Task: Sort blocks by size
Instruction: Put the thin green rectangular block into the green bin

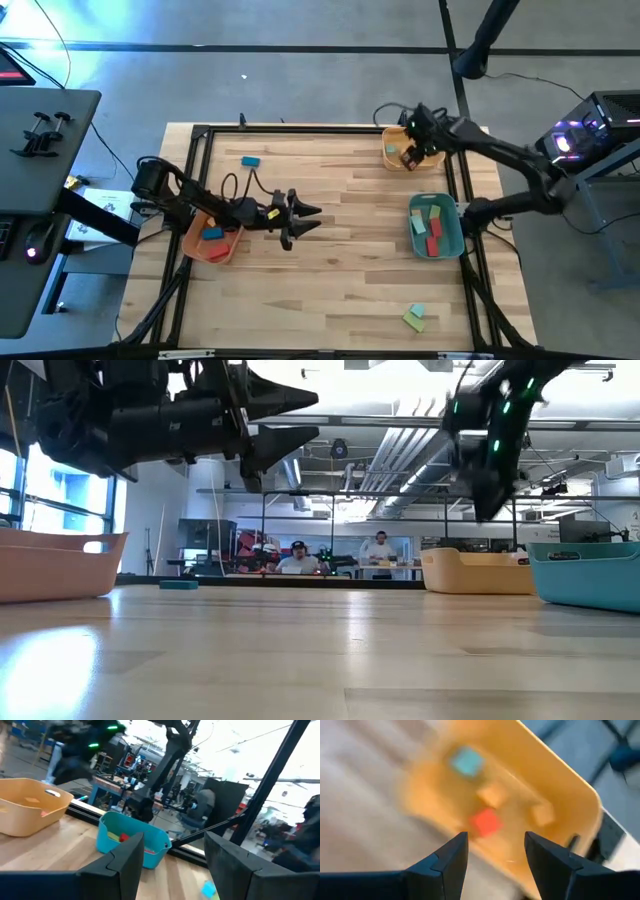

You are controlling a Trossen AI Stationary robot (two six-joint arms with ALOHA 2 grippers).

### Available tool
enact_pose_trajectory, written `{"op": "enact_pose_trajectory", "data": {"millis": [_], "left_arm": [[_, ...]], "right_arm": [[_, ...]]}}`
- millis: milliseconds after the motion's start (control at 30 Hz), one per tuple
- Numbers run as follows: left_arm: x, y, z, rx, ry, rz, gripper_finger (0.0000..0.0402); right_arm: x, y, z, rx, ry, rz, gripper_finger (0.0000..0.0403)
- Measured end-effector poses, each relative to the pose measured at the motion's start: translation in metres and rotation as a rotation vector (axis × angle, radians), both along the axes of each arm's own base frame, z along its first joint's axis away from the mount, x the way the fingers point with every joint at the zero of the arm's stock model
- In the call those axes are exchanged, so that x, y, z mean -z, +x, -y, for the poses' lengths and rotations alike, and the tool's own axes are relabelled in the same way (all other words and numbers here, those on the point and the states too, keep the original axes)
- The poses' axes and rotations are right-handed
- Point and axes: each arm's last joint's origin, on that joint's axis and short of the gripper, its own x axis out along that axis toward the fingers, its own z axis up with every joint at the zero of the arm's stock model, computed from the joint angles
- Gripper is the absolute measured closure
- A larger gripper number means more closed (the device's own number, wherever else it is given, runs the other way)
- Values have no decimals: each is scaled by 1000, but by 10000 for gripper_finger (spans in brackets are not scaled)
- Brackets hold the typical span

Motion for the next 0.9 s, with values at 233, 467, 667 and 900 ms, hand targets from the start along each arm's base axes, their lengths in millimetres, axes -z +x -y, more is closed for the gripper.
{"op": "enact_pose_trajectory", "data": {"millis": [233,467,667,900], "left_arm": [[1,0,3,-13,26,-12,209],[1,-1,7,7,29,-12,209],[1,-1,11,17,56,-13,209],[1,-2,13,19,85,-15,209]], "right_arm": [[-42,14,-104,-326,-61,235,210],[-53,7,-213,-585,-93,417,210],[-35,-4,-291,-590,173,503,210],[3,-8,-366,-497,587,378,210]]}}
